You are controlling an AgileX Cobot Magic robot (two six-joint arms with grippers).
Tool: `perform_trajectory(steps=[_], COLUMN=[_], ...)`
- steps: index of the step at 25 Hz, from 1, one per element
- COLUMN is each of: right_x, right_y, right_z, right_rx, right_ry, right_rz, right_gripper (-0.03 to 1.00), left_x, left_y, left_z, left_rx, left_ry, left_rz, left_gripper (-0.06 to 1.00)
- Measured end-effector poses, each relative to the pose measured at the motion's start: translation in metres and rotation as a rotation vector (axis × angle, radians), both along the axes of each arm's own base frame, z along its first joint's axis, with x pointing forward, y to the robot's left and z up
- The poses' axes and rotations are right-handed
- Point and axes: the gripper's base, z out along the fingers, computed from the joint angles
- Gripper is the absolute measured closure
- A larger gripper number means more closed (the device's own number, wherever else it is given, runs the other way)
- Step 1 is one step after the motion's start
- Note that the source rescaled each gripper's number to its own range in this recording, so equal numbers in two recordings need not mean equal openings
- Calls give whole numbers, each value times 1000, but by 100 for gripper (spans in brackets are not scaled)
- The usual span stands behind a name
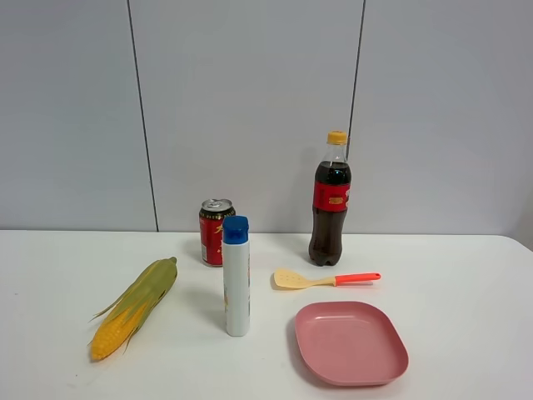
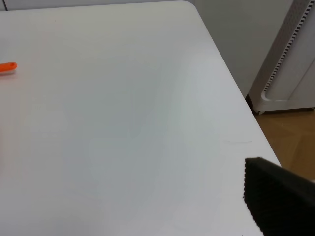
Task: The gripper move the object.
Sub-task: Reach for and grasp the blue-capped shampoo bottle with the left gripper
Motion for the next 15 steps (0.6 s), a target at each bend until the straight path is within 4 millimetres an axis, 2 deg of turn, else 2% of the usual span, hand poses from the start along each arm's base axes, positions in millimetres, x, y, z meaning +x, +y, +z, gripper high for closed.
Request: perform_trajectory(steps=[7, 12, 15], right_x=[0, 0, 0], right_y=[0, 0, 0], right_z=[0, 0, 0], right_rx=[0, 0, 0], right_ry=[0, 0, 0], right_rz=[0, 0, 0], right_gripper=[-3, -3, -3], left_x=[0, 3, 20], left_y=[-1, -8, -13], left_z=[1, 29, 42], left_rx=[-13, -150, -231], left_ry=[-8, -142, -174], left_rz=[-3, -39, -68], left_gripper=[-6, -6, -6])
